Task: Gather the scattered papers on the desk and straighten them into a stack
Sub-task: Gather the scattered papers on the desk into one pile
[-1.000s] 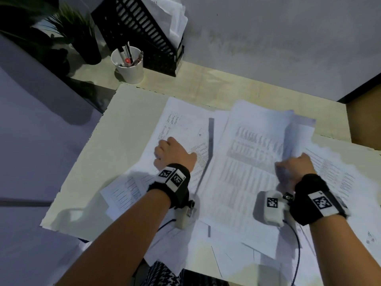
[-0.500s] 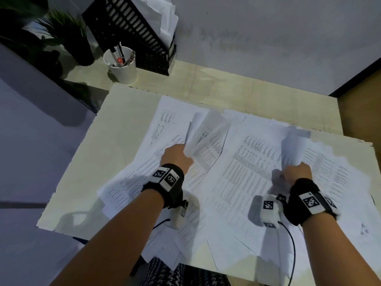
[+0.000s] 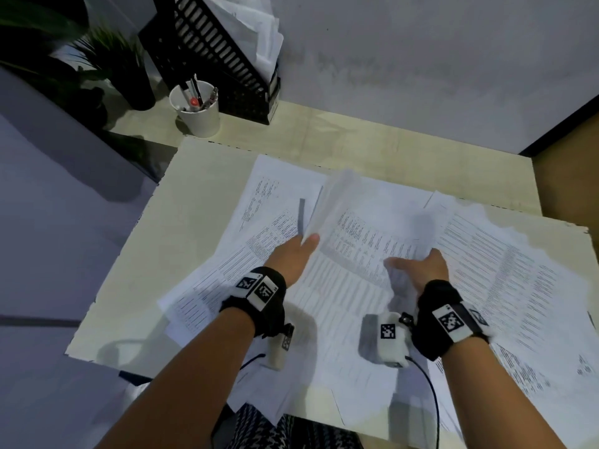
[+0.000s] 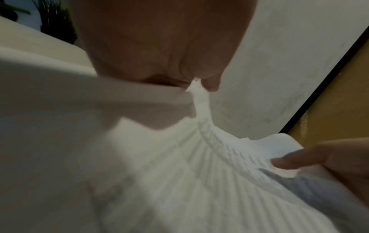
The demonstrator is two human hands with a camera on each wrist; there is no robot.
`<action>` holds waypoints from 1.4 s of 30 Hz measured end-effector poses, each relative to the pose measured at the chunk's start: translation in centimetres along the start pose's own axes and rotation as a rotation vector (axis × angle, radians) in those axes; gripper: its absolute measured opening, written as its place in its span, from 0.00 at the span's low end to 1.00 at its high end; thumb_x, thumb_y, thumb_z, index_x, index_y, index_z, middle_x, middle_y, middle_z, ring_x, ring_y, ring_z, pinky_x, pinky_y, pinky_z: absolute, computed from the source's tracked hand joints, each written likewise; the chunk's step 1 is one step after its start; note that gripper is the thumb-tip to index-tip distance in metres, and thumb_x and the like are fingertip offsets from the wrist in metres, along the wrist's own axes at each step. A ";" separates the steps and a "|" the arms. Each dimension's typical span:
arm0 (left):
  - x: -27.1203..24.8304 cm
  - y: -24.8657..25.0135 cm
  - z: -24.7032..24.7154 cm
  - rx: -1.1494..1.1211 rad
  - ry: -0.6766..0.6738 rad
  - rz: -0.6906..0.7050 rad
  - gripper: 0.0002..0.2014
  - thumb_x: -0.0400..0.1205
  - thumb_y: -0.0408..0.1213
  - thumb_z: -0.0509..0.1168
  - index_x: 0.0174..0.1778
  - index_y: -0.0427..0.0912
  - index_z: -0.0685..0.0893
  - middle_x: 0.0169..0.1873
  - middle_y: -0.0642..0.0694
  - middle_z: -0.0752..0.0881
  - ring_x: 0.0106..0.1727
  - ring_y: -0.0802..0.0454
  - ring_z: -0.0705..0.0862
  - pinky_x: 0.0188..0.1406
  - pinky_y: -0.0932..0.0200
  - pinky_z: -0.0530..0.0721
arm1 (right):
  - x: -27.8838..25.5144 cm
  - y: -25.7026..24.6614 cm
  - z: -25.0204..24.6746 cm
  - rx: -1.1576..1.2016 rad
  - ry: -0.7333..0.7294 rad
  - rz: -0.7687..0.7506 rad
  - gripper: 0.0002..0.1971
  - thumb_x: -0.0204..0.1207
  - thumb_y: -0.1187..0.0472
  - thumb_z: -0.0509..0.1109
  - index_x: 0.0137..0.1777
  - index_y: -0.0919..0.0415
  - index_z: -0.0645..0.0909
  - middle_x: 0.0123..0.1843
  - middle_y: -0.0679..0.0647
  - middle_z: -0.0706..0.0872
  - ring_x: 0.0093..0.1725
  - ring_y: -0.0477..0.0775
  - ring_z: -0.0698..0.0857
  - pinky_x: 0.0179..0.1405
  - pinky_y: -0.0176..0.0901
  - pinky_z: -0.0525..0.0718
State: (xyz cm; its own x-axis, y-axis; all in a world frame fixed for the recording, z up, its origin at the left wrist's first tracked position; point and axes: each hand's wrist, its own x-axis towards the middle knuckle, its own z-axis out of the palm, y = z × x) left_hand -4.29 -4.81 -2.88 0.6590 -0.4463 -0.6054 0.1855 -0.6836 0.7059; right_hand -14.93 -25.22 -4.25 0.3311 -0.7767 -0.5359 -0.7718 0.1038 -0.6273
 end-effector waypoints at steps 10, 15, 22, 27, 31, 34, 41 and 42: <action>1.9 -0.4 -1.0 0.357 0.261 -0.072 0.14 0.79 0.33 0.63 0.60 0.37 0.83 0.52 0.40 0.88 0.49 0.41 0.88 0.46 0.52 0.88 | 0.0 -0.1 2.1 -0.147 -0.158 -0.054 0.22 0.73 0.59 0.73 0.60 0.68 0.70 0.52 0.58 0.80 0.51 0.58 0.79 0.42 0.44 0.77; 3.2 -1.4 -4.7 0.709 0.303 -0.199 0.18 0.75 0.37 0.64 0.61 0.38 0.79 0.71 0.38 0.67 0.72 0.39 0.66 0.68 0.46 0.72 | -1.2 -0.1 3.2 -0.286 -0.074 -0.063 0.23 0.68 0.62 0.74 0.61 0.64 0.73 0.63 0.62 0.76 0.51 0.61 0.80 0.41 0.44 0.80; 3.8 -1.8 -6.0 0.591 0.247 -0.149 0.12 0.72 0.35 0.69 0.50 0.39 0.81 0.64 0.40 0.68 0.53 0.41 0.79 0.52 0.53 0.82 | -3.9 -0.6 4.7 -0.697 -0.098 -0.173 0.29 0.73 0.52 0.67 0.72 0.61 0.66 0.72 0.60 0.63 0.72 0.65 0.63 0.65 0.57 0.70; 2.9 -1.6 -6.7 0.476 0.180 0.017 0.05 0.73 0.34 0.68 0.44 0.44 0.81 0.47 0.42 0.87 0.43 0.43 0.86 0.34 0.61 0.78 | -4.7 1.3 5.3 -0.720 -0.171 -0.296 0.41 0.70 0.39 0.67 0.78 0.59 0.59 0.80 0.58 0.57 0.80 0.65 0.54 0.74 0.67 0.67; 1.9 1.3 -7.2 0.543 0.222 0.177 0.13 0.78 0.31 0.63 0.58 0.45 0.80 0.52 0.42 0.87 0.46 0.41 0.84 0.42 0.54 0.81 | -5.4 1.0 4.6 -0.523 -0.299 -0.345 0.40 0.66 0.39 0.69 0.73 0.62 0.65 0.72 0.57 0.66 0.73 0.57 0.66 0.68 0.52 0.73; 1.1 3.8 -7.8 0.617 0.240 0.265 0.18 0.78 0.31 0.62 0.64 0.46 0.78 0.54 0.43 0.86 0.50 0.40 0.84 0.47 0.50 0.83 | -4.3 0.0 2.4 -0.434 -0.263 -0.320 0.26 0.71 0.48 0.72 0.65 0.59 0.71 0.65 0.58 0.74 0.56 0.54 0.77 0.51 0.42 0.77; -1.5 8.3 -9.3 0.701 0.298 0.417 0.11 0.77 0.29 0.63 0.52 0.47 0.79 0.45 0.43 0.84 0.47 0.37 0.82 0.40 0.52 0.77 | 0.6 2.5 -2.4 -0.896 -0.124 -0.118 0.53 0.59 0.35 0.74 0.80 0.40 0.46 0.84 0.51 0.46 0.81 0.70 0.49 0.70 0.76 0.67; -1.9 9.0 -9.5 0.709 0.318 0.436 0.09 0.77 0.29 0.63 0.49 0.46 0.77 0.44 0.42 0.84 0.47 0.37 0.82 0.39 0.51 0.75 | 0.6 2.8 -2.3 -0.899 -0.132 -0.113 0.54 0.59 0.33 0.73 0.81 0.40 0.45 0.84 0.52 0.46 0.81 0.70 0.50 0.69 0.75 0.68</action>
State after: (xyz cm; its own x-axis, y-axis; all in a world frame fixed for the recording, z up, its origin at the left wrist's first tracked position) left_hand 3.08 -4.60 8.13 0.7561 -0.6412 -0.1309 -0.5543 -0.7338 0.3927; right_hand -18.13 -26.79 -5.00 0.4472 -0.6699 -0.5927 -0.8445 -0.5345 -0.0330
